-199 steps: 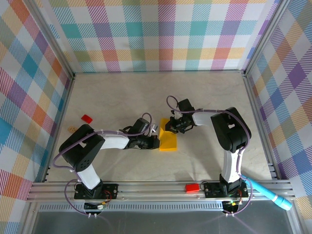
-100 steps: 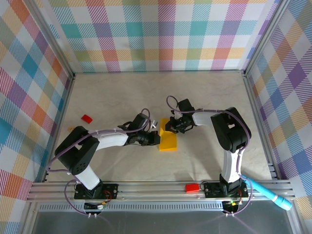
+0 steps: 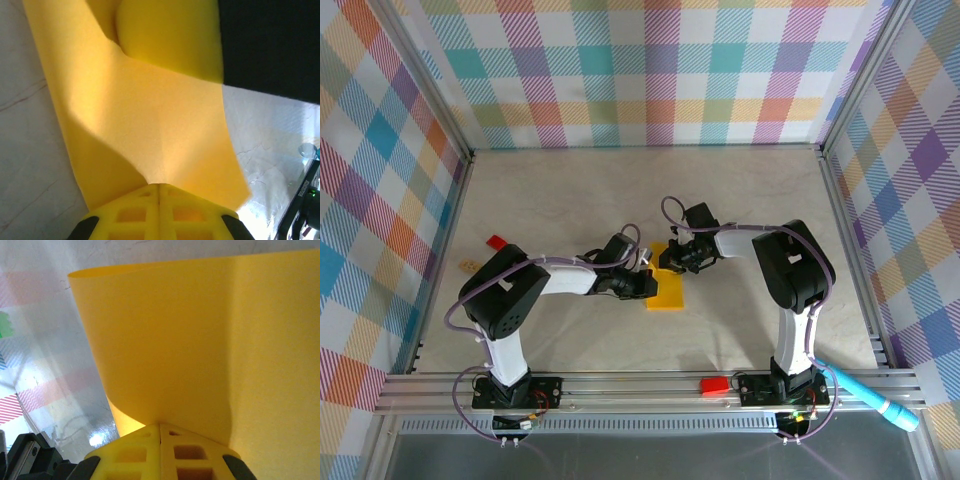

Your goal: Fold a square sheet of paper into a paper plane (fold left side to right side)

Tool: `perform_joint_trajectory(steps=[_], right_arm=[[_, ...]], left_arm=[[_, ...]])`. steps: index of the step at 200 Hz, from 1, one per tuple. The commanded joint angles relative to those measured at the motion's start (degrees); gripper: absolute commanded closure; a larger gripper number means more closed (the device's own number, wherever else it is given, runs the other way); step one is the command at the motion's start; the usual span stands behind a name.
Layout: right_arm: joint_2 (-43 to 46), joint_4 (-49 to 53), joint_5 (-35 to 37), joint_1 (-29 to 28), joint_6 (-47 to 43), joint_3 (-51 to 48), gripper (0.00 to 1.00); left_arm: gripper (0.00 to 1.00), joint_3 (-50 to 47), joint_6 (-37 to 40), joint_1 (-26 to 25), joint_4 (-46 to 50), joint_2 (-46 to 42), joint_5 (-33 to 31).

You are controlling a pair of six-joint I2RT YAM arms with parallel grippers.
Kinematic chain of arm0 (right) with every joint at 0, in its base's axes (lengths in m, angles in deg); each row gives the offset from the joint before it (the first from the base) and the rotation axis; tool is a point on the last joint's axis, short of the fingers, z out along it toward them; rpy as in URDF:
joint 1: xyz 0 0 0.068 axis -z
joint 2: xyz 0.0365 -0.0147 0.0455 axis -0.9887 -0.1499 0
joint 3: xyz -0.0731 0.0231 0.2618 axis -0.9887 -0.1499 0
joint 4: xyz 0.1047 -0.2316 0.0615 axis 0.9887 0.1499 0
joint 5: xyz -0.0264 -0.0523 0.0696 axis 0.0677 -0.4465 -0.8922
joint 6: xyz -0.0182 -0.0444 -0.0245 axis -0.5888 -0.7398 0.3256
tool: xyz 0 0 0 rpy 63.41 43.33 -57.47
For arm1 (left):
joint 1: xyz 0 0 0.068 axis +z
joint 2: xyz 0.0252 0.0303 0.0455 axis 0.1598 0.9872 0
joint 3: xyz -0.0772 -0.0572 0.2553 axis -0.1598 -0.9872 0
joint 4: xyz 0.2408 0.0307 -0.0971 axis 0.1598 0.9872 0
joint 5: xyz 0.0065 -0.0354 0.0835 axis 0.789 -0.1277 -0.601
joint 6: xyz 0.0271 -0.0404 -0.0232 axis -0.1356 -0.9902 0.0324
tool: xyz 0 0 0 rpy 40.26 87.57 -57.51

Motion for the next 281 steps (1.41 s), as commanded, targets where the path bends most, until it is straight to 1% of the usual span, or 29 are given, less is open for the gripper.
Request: perform_joint_trajectory(steps=[1,40,66,106,146,178,192,210,233,281], right_arm=[[-3.41,5.3,7.38,0.24,-0.8,-1.09,1.0],[-4.02,6.43,8.45,0.22,-0.82,-0.32,1.0],[-4.26,7.09,8.88,0.24,-1.04,-0.05,1.0],[-4.64,6.99,8.05,0.24,-1.73,0.49,1.0],[-4.22,5.86,6.55,0.23,-2.31,0.41,1.0],[-3.55,4.12,4.72,0.24,-3.02,-0.41,1.0],[-3.32,3.14,4.1,0.15,-3.12,-0.87,1.0],[-3.24,2.92,3.87,0.15,-2.98,-0.92,1.0],[-3.0,3.16,3.95,0.07,-2.82,-0.75,1.0],[-2.98,2.98,3.87,-0.11,-2.72,-0.58,1.0]], left_arm=[[1.0,-2.25,-0.87,-0.64,-1.34,-0.01,0.99],[1.0,-6.79,-2.63,-1.85,-1.31,-2.2,0.61],[1.0,-9.63,-4.0,-2.1,-0.93,-5.42,0.36],[1.0,-11.71,-5.17,-2.29,0.42,-8.46,1.63],[1.0,-8.61,-3.98,-1.98,3.7,-11.15,1.79],[1.0,-4.02,-1.98,1.08,6.17,-13.98,2.03],[1.0,-1.71,0.08,2.71,7.57,-12.9,1.77],[1.0,1.6,1.79,4.02,8.53,-9.2,2.8],[1.0,4.1,0.93,4.21,6.17,-5.14,2.52],[1.0,7.58,0.19,4.19,5.31,2.0,0.68]])
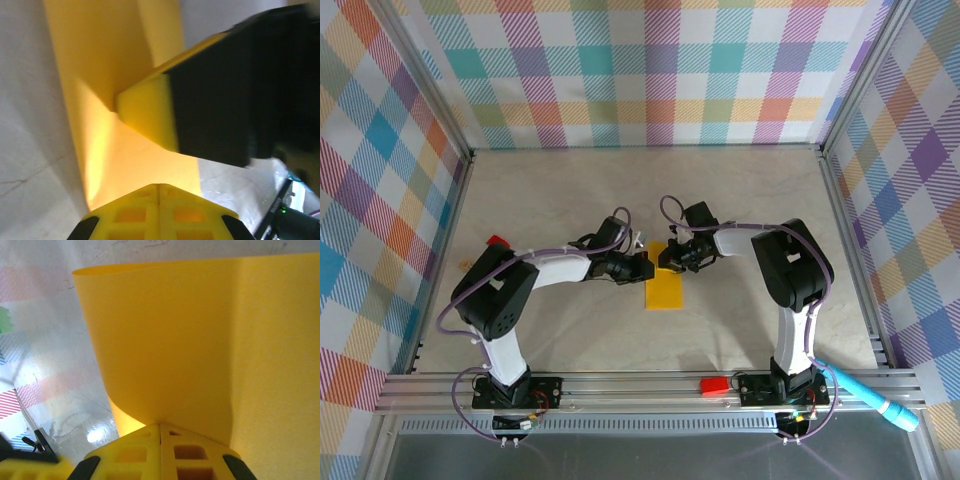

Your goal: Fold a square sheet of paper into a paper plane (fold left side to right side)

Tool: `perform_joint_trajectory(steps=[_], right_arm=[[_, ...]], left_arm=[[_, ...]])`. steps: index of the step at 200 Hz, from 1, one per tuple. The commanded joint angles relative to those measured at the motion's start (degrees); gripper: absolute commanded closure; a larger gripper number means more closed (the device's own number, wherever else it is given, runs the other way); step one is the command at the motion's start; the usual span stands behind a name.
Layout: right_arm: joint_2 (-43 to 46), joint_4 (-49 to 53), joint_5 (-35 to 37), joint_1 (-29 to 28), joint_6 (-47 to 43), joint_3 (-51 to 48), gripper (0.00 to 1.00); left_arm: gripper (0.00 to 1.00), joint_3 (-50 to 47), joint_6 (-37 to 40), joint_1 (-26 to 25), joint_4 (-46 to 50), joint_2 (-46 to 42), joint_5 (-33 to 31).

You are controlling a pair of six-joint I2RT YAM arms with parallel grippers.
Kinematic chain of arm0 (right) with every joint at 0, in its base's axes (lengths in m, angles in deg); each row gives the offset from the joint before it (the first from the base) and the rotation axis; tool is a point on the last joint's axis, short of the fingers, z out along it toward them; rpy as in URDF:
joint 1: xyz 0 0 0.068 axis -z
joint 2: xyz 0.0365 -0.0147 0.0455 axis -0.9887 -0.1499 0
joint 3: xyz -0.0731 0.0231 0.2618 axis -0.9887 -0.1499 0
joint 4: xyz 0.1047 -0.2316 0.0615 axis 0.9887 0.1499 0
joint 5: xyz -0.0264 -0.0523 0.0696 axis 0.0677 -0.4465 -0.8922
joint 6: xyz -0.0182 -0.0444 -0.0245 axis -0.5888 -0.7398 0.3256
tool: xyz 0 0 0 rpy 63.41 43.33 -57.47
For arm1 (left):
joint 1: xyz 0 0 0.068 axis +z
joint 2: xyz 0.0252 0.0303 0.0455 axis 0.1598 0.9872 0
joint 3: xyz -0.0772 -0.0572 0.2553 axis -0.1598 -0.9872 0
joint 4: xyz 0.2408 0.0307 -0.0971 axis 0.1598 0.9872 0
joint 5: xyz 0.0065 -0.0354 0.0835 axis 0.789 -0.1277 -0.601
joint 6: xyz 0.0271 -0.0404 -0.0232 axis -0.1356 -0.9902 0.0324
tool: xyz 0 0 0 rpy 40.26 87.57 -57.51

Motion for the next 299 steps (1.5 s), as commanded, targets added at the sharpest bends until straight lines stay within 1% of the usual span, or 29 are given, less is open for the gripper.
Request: perform_joint_trajectory(steps=[1,29,70,86,118,149,175,200,234,257,299], right_arm=[[-2.28,2.26,4.57,-0.11,-1.01,-1.64,1.0],[-2.12,2.14,4.22,-0.2,-0.97,-1.47,1.0],[-0.89,3.2,3.09,-0.19,-1.02,0.65,1.0],[0.58,3.71,2.47,-0.25,-0.84,1.84,1.0],[6.33,5.26,4.07,-0.24,-0.74,1.45,1.0],[11.27,5.65,3.26,-0.23,0.11,-2.66,1.0],[14.21,0.61,0.14,-0.46,3.83,-9.07,1.0],[13.47,-5.41,-4.21,-1.85,7.11,-12.71,1.0],[10.95,-8.24,-3.89,-3.75,8.49,-14.26,1.0],[9.1,-6.54,-2.99,-4.06,7.38,-14.73,1.0],[7.93,-0.68,1.75,-4.15,4.07,-15.59,1.0]], left_arm=[[1.0,2.11,0.48,-0.15,-0.16,2.54,-0.81],[1.0,3.28,0.25,-0.43,1.28,4.78,-2.27],[1.0,3.23,-0.28,-1.02,5.15,5.47,-4.75],[1.0,2.68,-1.81,-1.06,5.61,5.53,-5.27],[1.0,1.39,-4.33,-1.59,5.47,5.08,-6.19],[1.0,0.76,-5.96,-1.89,4.73,4.6,-6.39],[1.0,0.63,-6.38,-1.94,4.47,4.21,-6.14],[1.0,0.71,-6.66,-1.94,4.03,4.24,-5.59],[1.0,0.92,-6.75,-2.03,3.98,3.84,-5.35],[1.0,1.62,-7.6,-1.76,3.02,3.16,-4.13],[1.0,4.6,-7.22,-0.91,3.27,2.21,-2.5]])
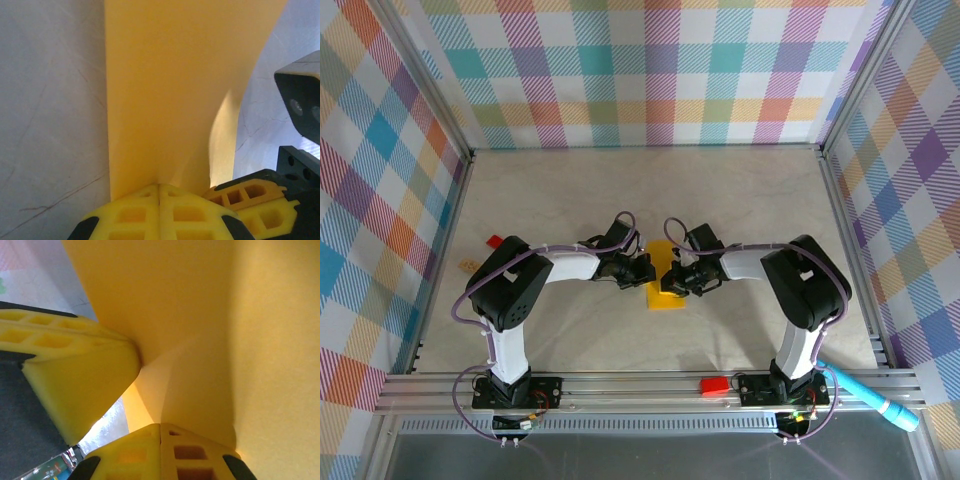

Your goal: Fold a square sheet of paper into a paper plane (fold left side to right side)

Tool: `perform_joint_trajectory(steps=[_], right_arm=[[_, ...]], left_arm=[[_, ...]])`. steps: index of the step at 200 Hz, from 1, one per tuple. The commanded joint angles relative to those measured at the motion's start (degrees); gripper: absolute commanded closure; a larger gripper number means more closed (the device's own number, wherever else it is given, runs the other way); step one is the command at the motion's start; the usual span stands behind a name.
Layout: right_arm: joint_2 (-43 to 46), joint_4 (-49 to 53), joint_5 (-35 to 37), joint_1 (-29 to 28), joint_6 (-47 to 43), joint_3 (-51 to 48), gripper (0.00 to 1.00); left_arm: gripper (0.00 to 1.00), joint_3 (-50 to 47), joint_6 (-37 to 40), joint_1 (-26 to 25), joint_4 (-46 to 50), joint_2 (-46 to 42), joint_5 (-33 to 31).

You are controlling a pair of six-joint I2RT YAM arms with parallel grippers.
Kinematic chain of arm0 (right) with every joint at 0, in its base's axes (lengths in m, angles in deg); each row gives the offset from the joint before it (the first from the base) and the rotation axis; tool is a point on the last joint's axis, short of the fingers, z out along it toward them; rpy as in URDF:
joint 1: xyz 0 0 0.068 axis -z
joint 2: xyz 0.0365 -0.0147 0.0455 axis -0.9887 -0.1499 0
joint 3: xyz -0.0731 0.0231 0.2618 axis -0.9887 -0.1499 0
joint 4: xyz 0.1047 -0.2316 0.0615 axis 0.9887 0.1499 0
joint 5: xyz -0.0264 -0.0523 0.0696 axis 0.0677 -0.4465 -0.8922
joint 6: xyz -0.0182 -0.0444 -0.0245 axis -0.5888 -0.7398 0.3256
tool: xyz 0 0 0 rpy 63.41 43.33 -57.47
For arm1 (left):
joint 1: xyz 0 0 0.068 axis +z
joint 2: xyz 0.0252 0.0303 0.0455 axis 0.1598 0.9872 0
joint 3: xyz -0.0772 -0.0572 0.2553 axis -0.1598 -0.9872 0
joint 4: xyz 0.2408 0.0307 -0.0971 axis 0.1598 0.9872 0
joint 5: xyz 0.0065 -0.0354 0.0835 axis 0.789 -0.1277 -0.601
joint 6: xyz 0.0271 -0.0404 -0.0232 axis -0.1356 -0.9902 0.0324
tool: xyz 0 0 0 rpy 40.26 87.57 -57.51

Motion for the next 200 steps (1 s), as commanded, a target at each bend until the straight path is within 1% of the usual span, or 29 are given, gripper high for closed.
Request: perform_joint_trajectory(steps=[1,27,49,140,160,200], right_arm=[[-1.47,4.75,3.79,-0.09,-2.17,-1.11,1.0],[-2.14,6.03,5.25,-0.09,-2.89,-1.56,1.0],[-2.4,6.61,6.13,-0.09,-3.39,-1.56,1.0],[-3.45,8.46,6.36,-0.09,-3.96,-0.51,1.0],[-3.62,8.66,6.16,-0.09,-3.85,-0.27,1.0],[-3.72,10.35,6.89,-0.09,-4.4,0.19,1.0]], left_arm=[[1.0,2.25,-0.27,0.35,1.63,-1.89,1.56],[1.0,3.51,0.29,1.02,-0.16,-0.92,3.64],[1.0,4.84,1.39,1.46,0.03,0.06,3.89],[1.0,4.73,3.09,2.47,0.67,3.45,3.45],[1.0,4.39,3.58,2.47,1.04,4.03,2.49],[1.0,2.38,3.59,2.91,-1.39,5.02,1.25]])
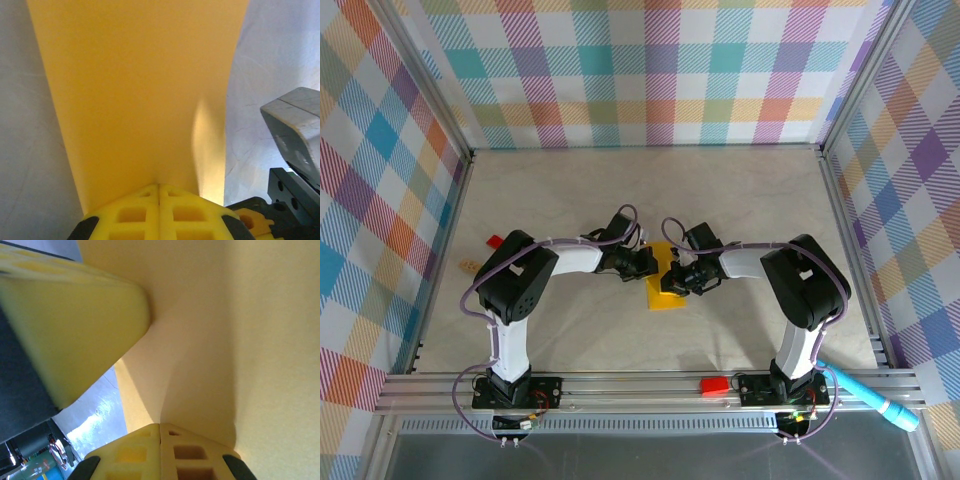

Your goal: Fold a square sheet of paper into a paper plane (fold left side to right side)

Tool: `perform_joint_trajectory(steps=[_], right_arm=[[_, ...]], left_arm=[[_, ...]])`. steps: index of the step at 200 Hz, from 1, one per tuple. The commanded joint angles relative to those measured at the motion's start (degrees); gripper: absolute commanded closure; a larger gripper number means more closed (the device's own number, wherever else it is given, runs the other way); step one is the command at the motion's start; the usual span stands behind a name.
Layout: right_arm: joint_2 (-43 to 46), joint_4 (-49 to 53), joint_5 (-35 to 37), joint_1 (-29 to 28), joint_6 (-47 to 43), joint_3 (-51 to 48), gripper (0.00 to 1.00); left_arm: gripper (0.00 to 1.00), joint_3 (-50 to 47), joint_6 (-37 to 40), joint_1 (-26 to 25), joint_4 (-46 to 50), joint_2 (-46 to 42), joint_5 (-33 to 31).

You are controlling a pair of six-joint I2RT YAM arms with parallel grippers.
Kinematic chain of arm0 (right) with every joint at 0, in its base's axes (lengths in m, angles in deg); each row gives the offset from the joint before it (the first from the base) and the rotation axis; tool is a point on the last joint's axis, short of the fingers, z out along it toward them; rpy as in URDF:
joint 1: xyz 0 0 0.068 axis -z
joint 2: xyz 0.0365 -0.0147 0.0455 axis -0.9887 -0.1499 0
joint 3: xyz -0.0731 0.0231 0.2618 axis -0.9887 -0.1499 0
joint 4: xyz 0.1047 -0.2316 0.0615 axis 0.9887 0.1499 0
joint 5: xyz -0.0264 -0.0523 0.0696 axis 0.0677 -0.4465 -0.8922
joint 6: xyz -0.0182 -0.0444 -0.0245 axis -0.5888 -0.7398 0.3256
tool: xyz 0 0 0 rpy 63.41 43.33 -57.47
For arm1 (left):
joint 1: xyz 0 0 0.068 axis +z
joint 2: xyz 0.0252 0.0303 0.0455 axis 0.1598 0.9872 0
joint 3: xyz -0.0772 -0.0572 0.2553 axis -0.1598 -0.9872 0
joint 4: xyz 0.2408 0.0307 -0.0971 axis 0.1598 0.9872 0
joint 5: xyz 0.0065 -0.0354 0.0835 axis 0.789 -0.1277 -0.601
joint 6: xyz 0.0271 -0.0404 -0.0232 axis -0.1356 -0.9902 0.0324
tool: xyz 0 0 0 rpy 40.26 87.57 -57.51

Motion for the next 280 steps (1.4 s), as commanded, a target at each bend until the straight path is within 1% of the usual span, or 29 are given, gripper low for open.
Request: perform_joint_trajectory(steps=[1,71,97,130,199,237,280], right_arm=[[-3.3,7.81,6.12,-0.13,-1.21,-1.1,1.0],[-3.57,10.15,7.74,-0.1,-3.15,-0.97,1.0],[-3.74,10.55,7.73,-0.09,-3.48,-0.88,1.0],[-4.01,10.99,8.19,-0.09,-3.82,-1.18,1.0],[-3.71,10.42,8.08,-0.09,-3.57,-2.41,1.0],[-3.31,10.11,7.99,-0.04,-3.01,-3.11,1.0],[-2.95,8.06,6.21,-0.09,-1.05,-3.82,1.0]], left_arm=[[1.0,-1.73,1.15,0.66,-0.97,1.3,-0.87],[1.0,-3.73,0.7,2.89,-5.74,1.01,-2.98],[1.0,-2.71,0.93,4.23,-6.39,1.42,-2.53],[1.0,0.45,2.94,5.98,-4.38,2.72,-2.48],[1.0,10.35,7.48,9.74,0.83,8.88,-2.42],[1.0,16.02,9.18,10.76,3.68,12.38,-2.56],[1.0,19.02,9.73,11.56,4.86,14.35,-2.43]])
